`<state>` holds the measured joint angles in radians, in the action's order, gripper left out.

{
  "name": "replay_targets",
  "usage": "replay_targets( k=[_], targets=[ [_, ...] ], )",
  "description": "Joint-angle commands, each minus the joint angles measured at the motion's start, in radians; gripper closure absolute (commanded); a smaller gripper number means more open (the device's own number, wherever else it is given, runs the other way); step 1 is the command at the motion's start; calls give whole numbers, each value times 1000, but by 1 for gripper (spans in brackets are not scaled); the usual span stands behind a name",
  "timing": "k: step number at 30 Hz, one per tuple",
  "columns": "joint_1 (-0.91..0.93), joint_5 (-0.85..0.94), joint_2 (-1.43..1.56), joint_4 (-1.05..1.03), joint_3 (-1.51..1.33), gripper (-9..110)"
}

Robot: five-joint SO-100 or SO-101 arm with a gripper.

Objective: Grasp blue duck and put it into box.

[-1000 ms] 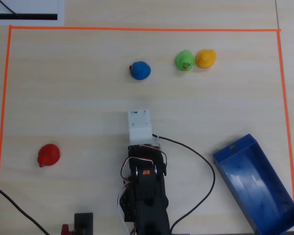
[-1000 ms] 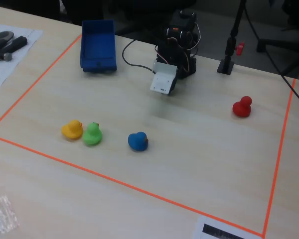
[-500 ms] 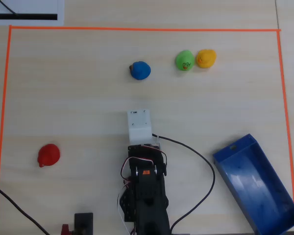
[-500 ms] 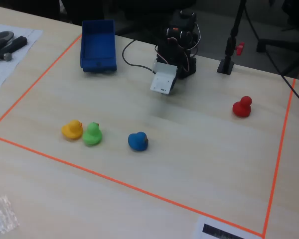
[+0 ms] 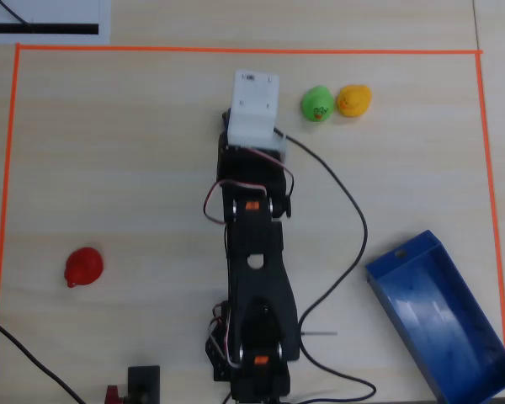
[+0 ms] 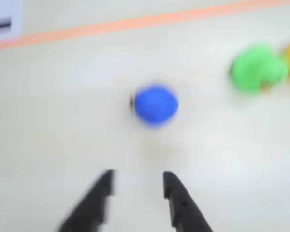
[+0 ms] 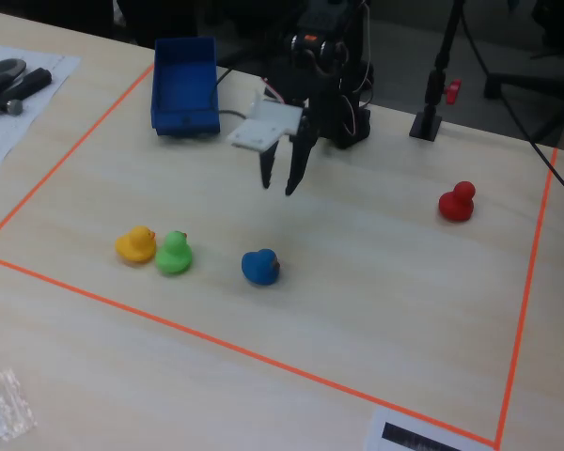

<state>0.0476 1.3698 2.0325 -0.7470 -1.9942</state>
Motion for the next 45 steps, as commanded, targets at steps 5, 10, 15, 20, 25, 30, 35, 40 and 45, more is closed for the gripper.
replay_targets(
  k=[5, 10, 15, 20, 25, 30, 35, 40, 45],
  targets=[
    [74, 31, -649, -89, 724, 53],
    [109, 114, -753, -89, 738, 50],
    [118, 123, -759, 23, 583, 48],
    [91, 100, -756, 55, 503, 49],
    [66, 87, -758, 89, 456, 50],
    [55, 92, -758, 141, 405, 51],
    [60, 118, -753, 164, 348, 55],
    [64, 143, -730, 147, 313, 59],
    [69, 143, -724, 132, 321, 89]
  ],
)
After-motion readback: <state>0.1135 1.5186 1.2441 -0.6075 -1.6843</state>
